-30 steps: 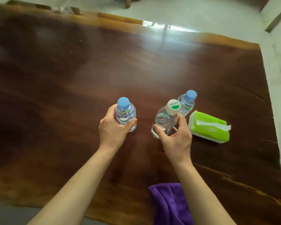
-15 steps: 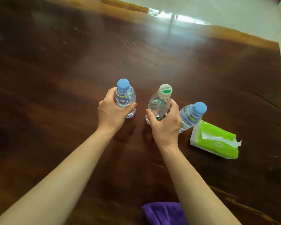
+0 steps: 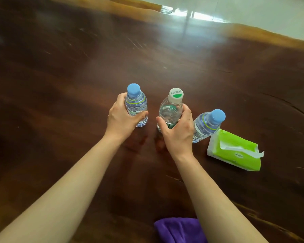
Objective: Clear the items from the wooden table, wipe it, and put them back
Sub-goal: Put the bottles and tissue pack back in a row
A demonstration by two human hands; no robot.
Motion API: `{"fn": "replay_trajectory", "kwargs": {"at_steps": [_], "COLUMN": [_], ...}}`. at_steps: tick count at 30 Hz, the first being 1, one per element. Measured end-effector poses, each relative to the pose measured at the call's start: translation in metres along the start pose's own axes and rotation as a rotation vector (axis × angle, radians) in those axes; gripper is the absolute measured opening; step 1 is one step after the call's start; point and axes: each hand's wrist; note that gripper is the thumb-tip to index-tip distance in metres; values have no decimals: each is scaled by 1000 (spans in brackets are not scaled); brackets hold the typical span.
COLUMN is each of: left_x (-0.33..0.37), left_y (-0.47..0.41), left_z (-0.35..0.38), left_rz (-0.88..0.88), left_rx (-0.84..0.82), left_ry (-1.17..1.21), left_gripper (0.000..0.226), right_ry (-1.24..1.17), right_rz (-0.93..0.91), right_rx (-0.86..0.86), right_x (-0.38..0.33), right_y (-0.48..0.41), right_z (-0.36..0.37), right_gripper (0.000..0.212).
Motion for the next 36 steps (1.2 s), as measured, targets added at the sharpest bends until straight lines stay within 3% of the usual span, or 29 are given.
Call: {"fn": "replay_trajectory", "kwargs": {"at_steps": [7,12,19,27,36], "left_x": [-17,-22,-3,29,36], "left_y": [28,63,119,181,236], "left_z": [-18,-47,-89,-105,-66], "left_rz": [-82,-87,140,436,513], "left_rx": [-130,-172,-207,-277,-438], "left_ry": [-96,-154,-289,-351,-357], "left_gripper": [83,72,51,48,46], "right_ry": [80,221,424,552,597], "right_rz": [86,84,-108,-187,-29], "right_rx": [-135,-193,-160,-44,7], "right_x": [3,-5,-34,-49,-20], "right_y": [19,50,117,203,273], "right_z": [-10,-31,-78,-139,-187], "right_gripper": [97,87,47,42,43]}}
Point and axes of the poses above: each hand's wrist, its own y-axis away from the middle knuckle, its own z-axis out of the palm, x = y × z, and after that the axes turned 5 degrees about -x, right-handed
